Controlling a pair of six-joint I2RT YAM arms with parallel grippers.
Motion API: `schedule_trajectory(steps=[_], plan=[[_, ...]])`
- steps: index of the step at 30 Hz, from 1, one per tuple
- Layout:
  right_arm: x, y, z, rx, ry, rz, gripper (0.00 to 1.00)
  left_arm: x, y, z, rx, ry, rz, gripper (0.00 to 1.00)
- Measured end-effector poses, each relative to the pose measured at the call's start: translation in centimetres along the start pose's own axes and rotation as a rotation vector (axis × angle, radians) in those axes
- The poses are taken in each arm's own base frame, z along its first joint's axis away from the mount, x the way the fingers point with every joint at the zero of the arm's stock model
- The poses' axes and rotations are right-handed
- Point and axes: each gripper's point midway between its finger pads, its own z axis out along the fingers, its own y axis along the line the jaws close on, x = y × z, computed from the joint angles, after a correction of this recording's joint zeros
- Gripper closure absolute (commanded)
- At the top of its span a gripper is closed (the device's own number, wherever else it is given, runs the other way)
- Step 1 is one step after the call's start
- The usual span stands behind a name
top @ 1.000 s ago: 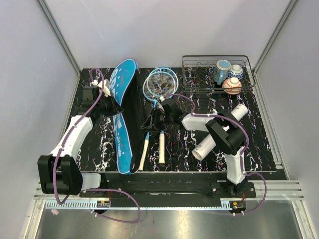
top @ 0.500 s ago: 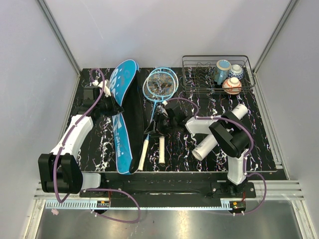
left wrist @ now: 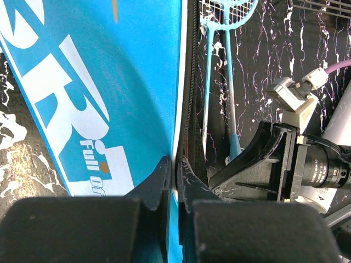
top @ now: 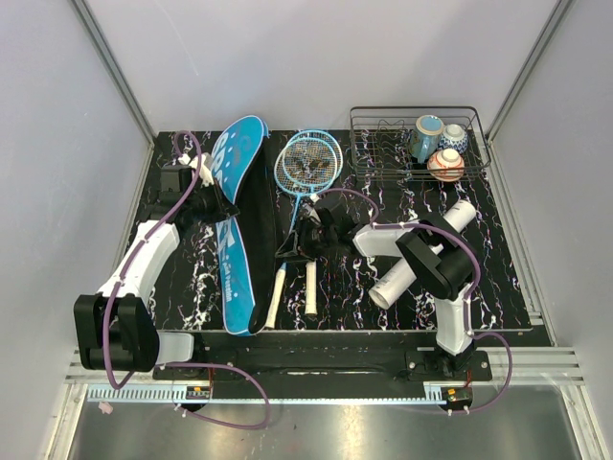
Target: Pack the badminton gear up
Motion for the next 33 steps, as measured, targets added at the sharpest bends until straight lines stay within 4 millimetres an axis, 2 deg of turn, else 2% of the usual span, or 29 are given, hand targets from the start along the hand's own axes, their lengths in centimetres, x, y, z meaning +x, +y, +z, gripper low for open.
schedule_trajectory(steps=[10, 15, 18, 26, 33], plan=[[0.9, 1.0, 0.5, -0.03, 0.017, 0.021, 0.54, 0.1, -0.2, 0.1, 0.015, 0.006, -0.01, 1.0], [1.9, 0.1, 0.5, -0.02, 0.029, 0.041, 0.51, 0.1, -0.2, 0.1, 0.015, 0.008, -0.011, 1.0], [2.0, 0.4, 0.0, -0.022, 0.025, 0.035, 0.49, 0.2, -0.3, 0.2, 0.018, 0.011, -0.012, 1.0], [4.4, -0.6, -0.4, 0.002, 0.063, 0.049, 0.47, 0.3, -0.3, 0.2, 0.021, 0.015, -0.014, 1.0], [5.9, 0.8, 0.3, -0.028, 0.091, 0.053, 0.51, 0.3, -0.3, 0.3, 0.024, 0.016, -0.014, 1.0]])
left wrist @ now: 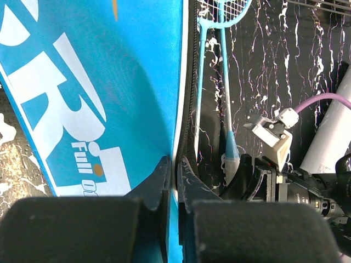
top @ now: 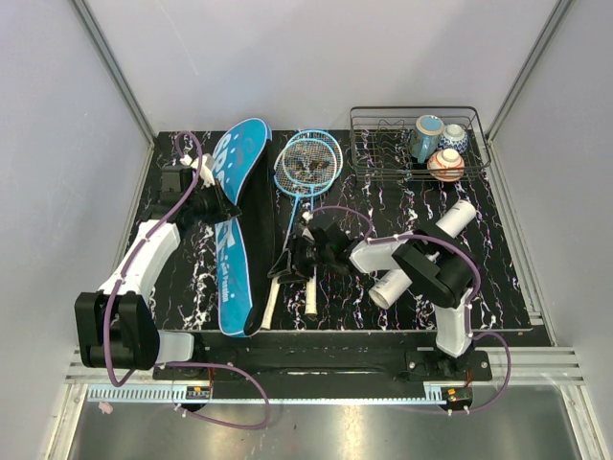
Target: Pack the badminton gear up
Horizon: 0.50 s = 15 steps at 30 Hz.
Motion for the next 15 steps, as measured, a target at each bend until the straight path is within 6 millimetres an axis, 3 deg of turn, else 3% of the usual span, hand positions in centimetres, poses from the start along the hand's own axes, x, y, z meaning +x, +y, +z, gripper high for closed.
schedule_trajectory(steps=[7, 8, 9, 13, 15], plan=[[-0.4, 1.6, 1.2, -0.064, 0.008, 0.04, 0.62, 0.2, 0.1, 0.1, 0.004, 0.005, -0.002, 1.0], [-0.4, 1.7, 1.2, -0.068, 0.006, 0.046, 0.66, 0.3, 0.1, 0.1, 0.005, 0.006, -0.002, 1.0], [-0.6, 1.8, 1.3, -0.071, 0.002, 0.05, 0.78, 0.3, 0.1, 0.2, 0.005, 0.008, -0.003, 1.0], [-1.3, 2.4, 1.4, -0.071, -0.017, 0.028, 1.0, 0.4, 0.1, 0.2, 0.004, 0.01, -0.003, 0.71], [-2.2, 2.8, 1.6, -0.053, -0.042, -0.023, 1.0, 0.5, 0.3, 0.2, -0.005, 0.015, -0.001, 0.57]])
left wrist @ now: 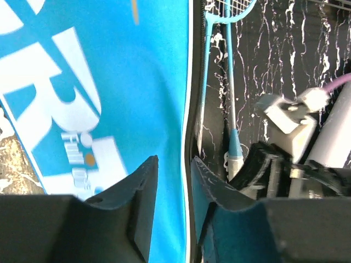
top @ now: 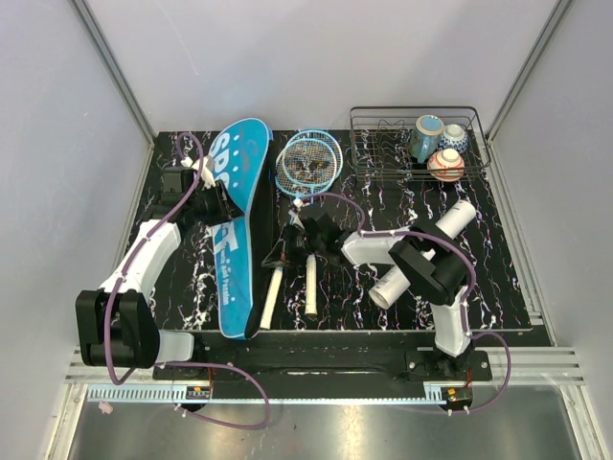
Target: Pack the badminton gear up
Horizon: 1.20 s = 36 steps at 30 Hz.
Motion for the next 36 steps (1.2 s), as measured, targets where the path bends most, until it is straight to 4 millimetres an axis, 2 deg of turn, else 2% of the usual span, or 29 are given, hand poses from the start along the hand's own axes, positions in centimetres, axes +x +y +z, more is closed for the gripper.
schedule_trajectory(steps=[1, 2, 5, 6, 10, 14, 18, 22, 24, 28, 32, 34, 36], plan=[[-0.4, 0.3, 0.0, 0.01, -0.016, -0.041, 1.0, 0.0, 0.1, 0.0, -0.007, 0.002, -0.003, 0.51], [-0.9, 0.7, 0.0, 0.023, -0.034, -0.087, 1.0, 0.1, 0.3, 0.1, -0.013, 0.003, 0.0, 0.4], [-2.2, 2.6, -1.0, 0.034, -0.091, -0.23, 1.0, 0.1, 0.4, 0.0, -0.02, 0.005, -0.004, 0.32], [-2.7, 4.2, -1.7, 0.021, -0.119, -0.297, 1.0, 0.1, 0.3, 0.0, -0.016, 0.006, -0.008, 0.31], [-3.7, 7.8, -2.7, -0.029, -0.161, -0.415, 1.0, 0.0, -0.9, -0.3, 0.035, 0.012, -0.028, 0.33], [-4.6, 10.1, -2.9, -0.059, -0.189, -0.454, 1.0, -0.4, -3.3, -1.7, 0.14, -0.019, -0.024, 0.34], [-5.0, 11.3, -2.9, -0.074, -0.189, -0.429, 1.0, 1.2, -4.9, -3.8, 0.229, -0.061, -0.002, 0.31], [-5.2, 12.0, -2.8, -0.086, -0.175, -0.37, 1.0, 2.4, -5.3, -4.9, 0.259, -0.079, -0.003, 0.31], [-5.5, 12.2, -2.9, -0.091, -0.177, -0.336, 1.0, 3.0, -5.4, -5.0, 0.265, -0.07, -0.01, 0.31], [-5.6, 12.4, -3.1, -0.098, -0.159, -0.288, 1.0, 3.1, -5.4, -5.2, 0.265, -0.084, -0.015, 0.33], [-5.4, 12.1, -3.1, -0.091, -0.147, -0.257, 0.99, 3.4, -5.8, -4.9, 0.278, -0.077, -0.017, 0.44], [-5.5, 11.8, -3.2, -0.081, -0.144, -0.242, 0.98, 3.5, -6.2, -4.7, 0.291, -0.068, -0.017, 0.43], [-5.6, 11.4, -3.3, -0.065, -0.141, -0.229, 0.98, 3.6, -6.6, -4.3, 0.304, -0.056, -0.01, 0.36]])
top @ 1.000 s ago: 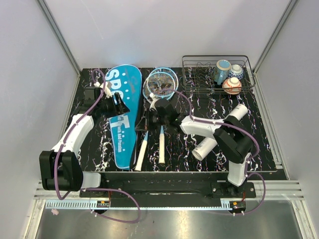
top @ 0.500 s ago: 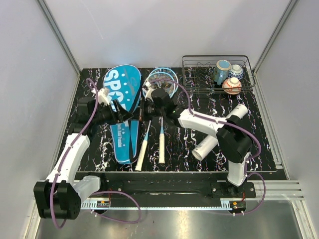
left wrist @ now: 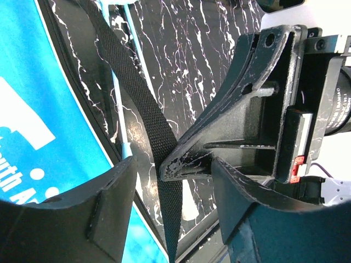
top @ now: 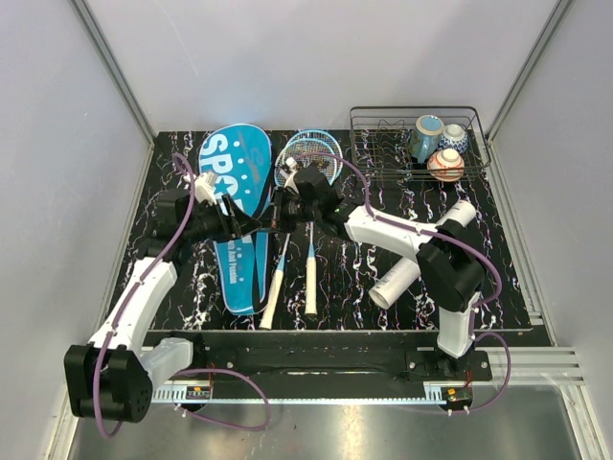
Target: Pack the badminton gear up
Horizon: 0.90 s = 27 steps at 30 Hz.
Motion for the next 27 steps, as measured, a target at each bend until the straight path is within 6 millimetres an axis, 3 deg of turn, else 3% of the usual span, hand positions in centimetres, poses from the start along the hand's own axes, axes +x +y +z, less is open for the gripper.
schedule_trajectory(steps=[4, 7, 8, 9, 10, 12, 16, 22, 25, 27], plan=[[0.0, -0.3, -0.1, 0.009, 0.006, 0.01, 0.98, 0.1, 0.1, 0.0, -0.009, 0.002, 0.006, 0.26], [-0.1, -0.3, -0.1, 0.008, 0.003, 0.01, 0.98, 0.3, -0.3, -1.0, -0.024, -0.023, 0.041, 0.25], [-0.3, -0.2, -0.1, 0.005, -0.002, 0.009, 0.98, 0.7, -0.4, -1.5, -0.028, -0.024, 0.046, 0.26], [-0.5, -0.2, -0.2, 0.001, -0.008, 0.011, 0.98, 1.2, -0.5, -1.9, -0.029, -0.025, 0.054, 0.36], [-0.8, -0.1, -0.2, -0.005, -0.016, 0.009, 0.98, 1.8, -0.5, -2.2, -0.031, -0.023, 0.056, 0.4], [-1.2, -0.2, -0.3, -0.007, -0.024, 0.012, 0.98, 2.8, -0.3, -2.5, -0.035, -0.011, 0.055, 0.41], [-1.6, -0.2, -0.4, -0.009, -0.032, 0.019, 0.99, 4.7, 0.8, -2.1, -0.054, 0.035, 0.019, 0.29], [-1.7, 0.5, -0.5, -0.037, -0.029, 0.024, 0.98, 5.1, 1.4, -0.5, -0.056, 0.071, -0.009, 0.31], [-1.7, 0.8, -0.5, -0.047, -0.025, 0.027, 0.96, 4.8, 1.6, 1.1, -0.057, 0.093, -0.031, 0.54], [-1.7, 0.9, -0.5, -0.053, -0.026, 0.025, 0.91, 4.5, 1.8, 1.9, -0.063, 0.11, -0.042, 0.82]])
